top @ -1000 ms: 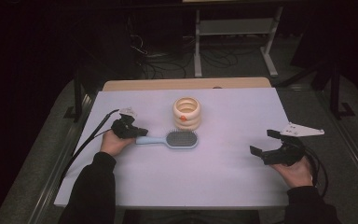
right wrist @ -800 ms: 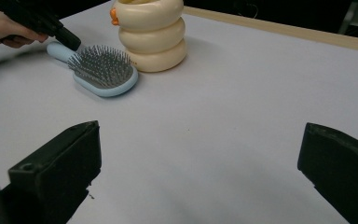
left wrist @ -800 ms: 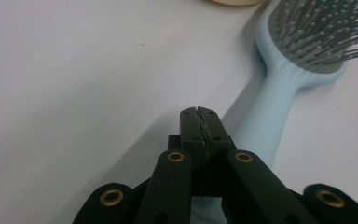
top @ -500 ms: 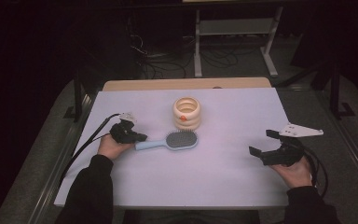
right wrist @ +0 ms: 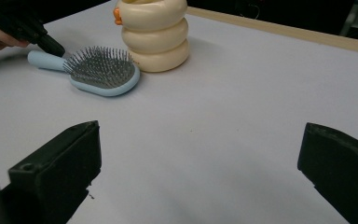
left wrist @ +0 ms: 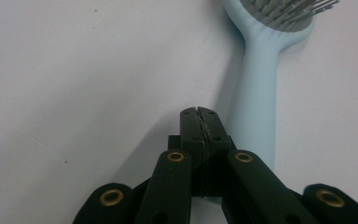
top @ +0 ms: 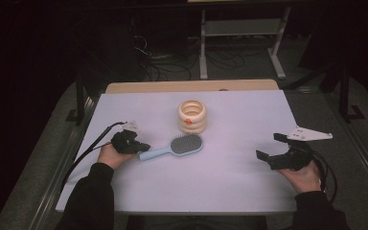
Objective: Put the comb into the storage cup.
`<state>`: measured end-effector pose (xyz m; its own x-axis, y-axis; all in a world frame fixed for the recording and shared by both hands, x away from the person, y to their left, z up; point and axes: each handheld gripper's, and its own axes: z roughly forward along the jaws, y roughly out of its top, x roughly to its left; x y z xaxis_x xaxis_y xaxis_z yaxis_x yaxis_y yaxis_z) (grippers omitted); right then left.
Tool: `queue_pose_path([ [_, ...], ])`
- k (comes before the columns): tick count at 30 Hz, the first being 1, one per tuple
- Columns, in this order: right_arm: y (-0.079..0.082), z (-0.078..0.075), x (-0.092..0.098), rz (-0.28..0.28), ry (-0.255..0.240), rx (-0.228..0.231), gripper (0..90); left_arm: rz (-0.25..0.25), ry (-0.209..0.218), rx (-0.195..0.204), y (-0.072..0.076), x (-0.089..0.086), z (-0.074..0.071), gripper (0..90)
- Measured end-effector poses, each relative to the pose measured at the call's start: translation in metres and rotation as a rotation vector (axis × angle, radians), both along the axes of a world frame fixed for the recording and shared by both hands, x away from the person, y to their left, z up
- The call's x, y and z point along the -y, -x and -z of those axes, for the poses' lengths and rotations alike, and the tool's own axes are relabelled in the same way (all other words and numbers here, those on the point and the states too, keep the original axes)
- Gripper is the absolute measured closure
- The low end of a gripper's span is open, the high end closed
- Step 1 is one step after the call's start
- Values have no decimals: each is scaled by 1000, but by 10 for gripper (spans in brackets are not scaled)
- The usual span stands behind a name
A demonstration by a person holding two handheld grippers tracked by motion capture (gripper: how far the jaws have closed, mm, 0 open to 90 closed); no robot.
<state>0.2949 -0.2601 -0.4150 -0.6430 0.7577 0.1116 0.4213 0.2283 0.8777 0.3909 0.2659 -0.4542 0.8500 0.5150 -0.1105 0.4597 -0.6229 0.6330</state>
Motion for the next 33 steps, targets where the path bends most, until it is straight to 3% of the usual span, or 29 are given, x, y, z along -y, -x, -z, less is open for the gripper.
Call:
queue_pose_path([
  [6,-1,1,-1,-2,5,-5,0,23,-21,12,8,0,-3,900],
  [16,-1,1,-1,-3,4,-11,0,8,-26,20,14,-11,-7,900],
  [27,-1,2,0,-1,3,-15,0,15,15,51,19,-23,-28,874],
  [33,-2,3,-1,-2,9,-16,0,28,-16,52,21,-26,-35,849],
])
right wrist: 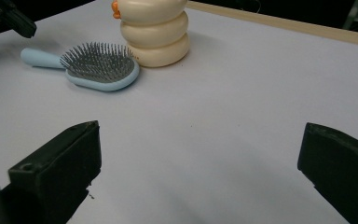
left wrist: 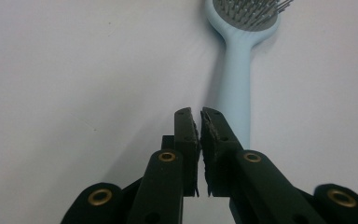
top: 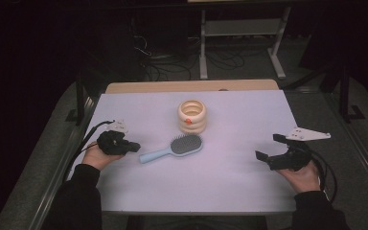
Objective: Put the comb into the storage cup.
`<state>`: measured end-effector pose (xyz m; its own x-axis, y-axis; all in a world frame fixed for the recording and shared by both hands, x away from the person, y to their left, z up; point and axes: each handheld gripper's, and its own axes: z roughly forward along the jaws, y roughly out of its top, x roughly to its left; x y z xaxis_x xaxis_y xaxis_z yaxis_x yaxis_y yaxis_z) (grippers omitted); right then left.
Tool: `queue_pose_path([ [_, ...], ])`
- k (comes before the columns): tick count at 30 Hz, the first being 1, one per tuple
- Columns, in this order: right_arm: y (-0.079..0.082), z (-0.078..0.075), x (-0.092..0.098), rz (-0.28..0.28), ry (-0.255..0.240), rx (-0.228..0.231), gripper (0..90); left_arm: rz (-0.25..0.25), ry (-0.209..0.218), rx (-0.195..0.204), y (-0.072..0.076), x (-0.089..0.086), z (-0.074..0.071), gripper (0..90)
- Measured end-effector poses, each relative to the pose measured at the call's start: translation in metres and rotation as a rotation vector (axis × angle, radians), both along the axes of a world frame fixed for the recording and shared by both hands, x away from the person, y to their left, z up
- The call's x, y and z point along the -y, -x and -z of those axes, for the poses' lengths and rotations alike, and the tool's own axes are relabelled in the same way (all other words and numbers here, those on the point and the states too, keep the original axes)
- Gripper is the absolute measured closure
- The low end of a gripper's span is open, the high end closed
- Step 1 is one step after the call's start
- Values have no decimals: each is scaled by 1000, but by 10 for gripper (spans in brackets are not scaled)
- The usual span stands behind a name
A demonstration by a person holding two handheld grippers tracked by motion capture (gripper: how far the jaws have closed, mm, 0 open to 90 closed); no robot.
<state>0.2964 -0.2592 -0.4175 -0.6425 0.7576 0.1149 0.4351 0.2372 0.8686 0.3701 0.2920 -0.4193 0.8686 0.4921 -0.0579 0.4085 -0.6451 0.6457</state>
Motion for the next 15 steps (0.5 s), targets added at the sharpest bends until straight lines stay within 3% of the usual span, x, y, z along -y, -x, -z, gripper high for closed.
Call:
queue_pose_path([
  [11,0,0,0,-1,0,-2,0,47,-34,15,-2,9,-22,803],
  [15,0,0,0,-5,-8,-7,0,71,-41,4,-3,15,-29,770],
])
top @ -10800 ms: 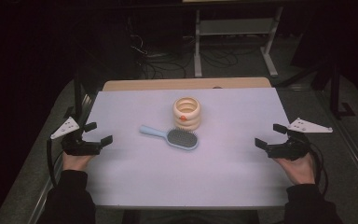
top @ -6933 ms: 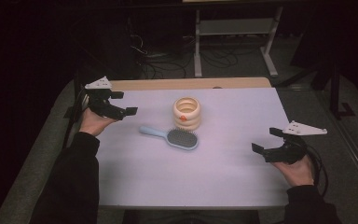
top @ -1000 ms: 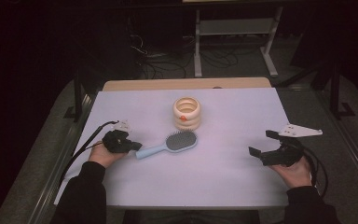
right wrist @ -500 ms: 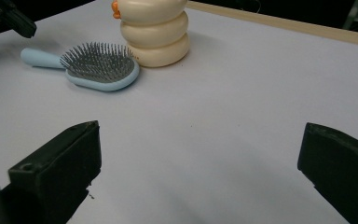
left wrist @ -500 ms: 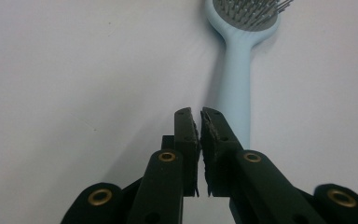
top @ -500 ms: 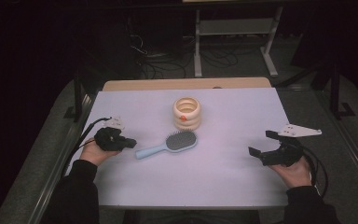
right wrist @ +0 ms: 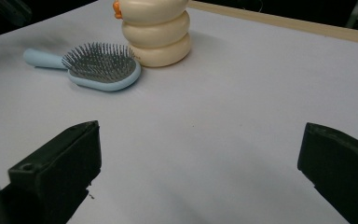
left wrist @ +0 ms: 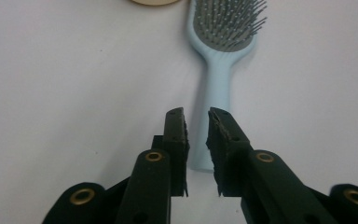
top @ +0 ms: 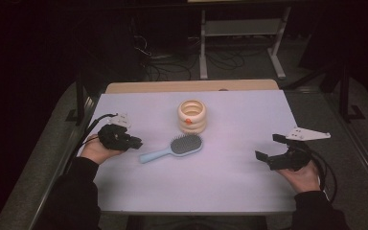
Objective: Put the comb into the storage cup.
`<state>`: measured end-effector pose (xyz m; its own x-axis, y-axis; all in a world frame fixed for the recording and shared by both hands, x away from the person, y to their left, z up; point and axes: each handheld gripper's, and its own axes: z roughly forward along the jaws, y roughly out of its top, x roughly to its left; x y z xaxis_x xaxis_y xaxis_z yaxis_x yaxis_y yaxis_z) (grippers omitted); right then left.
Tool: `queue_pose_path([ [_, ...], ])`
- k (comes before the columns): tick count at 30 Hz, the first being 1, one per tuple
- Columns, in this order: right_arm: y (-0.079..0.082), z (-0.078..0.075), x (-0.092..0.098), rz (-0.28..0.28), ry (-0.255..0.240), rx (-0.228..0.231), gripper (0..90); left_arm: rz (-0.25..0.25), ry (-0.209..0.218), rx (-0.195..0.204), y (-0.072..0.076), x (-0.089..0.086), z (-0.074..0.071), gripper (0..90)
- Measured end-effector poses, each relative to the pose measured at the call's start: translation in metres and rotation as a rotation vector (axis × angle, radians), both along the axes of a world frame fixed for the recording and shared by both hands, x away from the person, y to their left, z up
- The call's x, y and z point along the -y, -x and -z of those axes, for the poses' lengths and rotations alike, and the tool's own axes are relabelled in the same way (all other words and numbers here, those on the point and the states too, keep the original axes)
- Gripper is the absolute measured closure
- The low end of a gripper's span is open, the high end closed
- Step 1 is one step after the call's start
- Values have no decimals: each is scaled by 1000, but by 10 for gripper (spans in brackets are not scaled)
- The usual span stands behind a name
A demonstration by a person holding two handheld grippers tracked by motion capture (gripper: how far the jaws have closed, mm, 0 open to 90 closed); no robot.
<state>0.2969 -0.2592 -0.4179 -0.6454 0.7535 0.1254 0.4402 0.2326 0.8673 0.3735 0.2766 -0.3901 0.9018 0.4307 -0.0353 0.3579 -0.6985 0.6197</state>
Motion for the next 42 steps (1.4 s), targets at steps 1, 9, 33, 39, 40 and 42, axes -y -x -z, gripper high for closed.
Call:
queue_pose_path([
  [1,0,0,0,1,0,0,0,11,-6,-8,-1,2,-2,753],
  [9,0,0,0,2,7,3,0,26,14,1,-4,13,-9,522],
  [33,0,0,1,-5,-7,2,0,106,-87,-85,-22,62,7,0],
  [39,0,-1,1,-8,-10,3,0,148,-88,-98,-22,70,17,14],
  [40,0,-1,1,-8,-10,2,0,152,-86,-97,-22,71,19,17],
  [42,1,-1,1,-9,-10,1,0,159,-91,-91,-22,73,23,22],
])
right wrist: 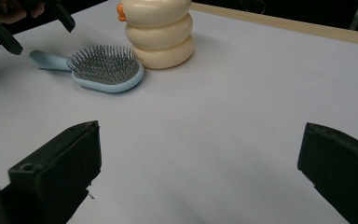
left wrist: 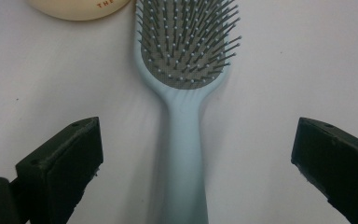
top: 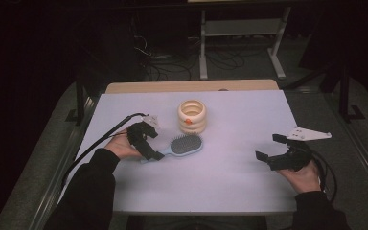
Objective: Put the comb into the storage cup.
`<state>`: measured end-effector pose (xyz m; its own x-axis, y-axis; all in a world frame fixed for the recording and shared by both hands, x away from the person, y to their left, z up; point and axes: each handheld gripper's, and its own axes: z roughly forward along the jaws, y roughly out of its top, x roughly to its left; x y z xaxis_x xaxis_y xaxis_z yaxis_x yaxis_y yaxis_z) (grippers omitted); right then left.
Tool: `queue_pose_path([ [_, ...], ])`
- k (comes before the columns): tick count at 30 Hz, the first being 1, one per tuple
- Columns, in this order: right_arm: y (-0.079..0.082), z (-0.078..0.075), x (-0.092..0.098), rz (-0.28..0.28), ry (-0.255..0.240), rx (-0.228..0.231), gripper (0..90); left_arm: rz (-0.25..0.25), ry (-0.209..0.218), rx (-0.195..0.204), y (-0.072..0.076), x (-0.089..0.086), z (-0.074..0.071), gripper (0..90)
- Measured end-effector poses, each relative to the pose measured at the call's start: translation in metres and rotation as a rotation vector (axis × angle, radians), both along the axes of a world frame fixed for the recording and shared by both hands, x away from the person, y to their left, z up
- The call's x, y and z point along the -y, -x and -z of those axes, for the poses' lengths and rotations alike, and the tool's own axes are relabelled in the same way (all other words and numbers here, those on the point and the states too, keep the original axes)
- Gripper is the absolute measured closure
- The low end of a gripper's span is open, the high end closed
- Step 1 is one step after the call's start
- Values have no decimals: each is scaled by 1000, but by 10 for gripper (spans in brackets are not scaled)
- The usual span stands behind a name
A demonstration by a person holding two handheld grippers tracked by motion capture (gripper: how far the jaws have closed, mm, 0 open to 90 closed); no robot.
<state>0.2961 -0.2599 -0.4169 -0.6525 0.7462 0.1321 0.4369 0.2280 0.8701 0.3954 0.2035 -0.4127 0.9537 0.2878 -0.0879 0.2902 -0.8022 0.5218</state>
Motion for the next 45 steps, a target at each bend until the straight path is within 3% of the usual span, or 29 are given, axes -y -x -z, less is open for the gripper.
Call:
queue_pose_path([
  [4,0,0,0,-2,-3,1,0,16,7,-2,0,3,3,68],
  [8,0,0,-1,-5,0,-2,0,27,-25,-22,-1,6,9,112],
  [13,0,0,-1,-9,2,-3,0,39,-33,-41,-2,10,16,163],
  [20,0,1,-1,-12,7,-3,0,31,-25,-51,-8,11,23,237],
  [24,0,1,-1,-12,7,-3,0,30,-46,-62,-9,12,28,265],
  [36,0,1,-2,-13,7,-5,0,27,-53,-49,-14,13,32,375],
  [45,0,1,-2,-15,8,-3,0,36,-51,-25,-14,13,32,508],
])
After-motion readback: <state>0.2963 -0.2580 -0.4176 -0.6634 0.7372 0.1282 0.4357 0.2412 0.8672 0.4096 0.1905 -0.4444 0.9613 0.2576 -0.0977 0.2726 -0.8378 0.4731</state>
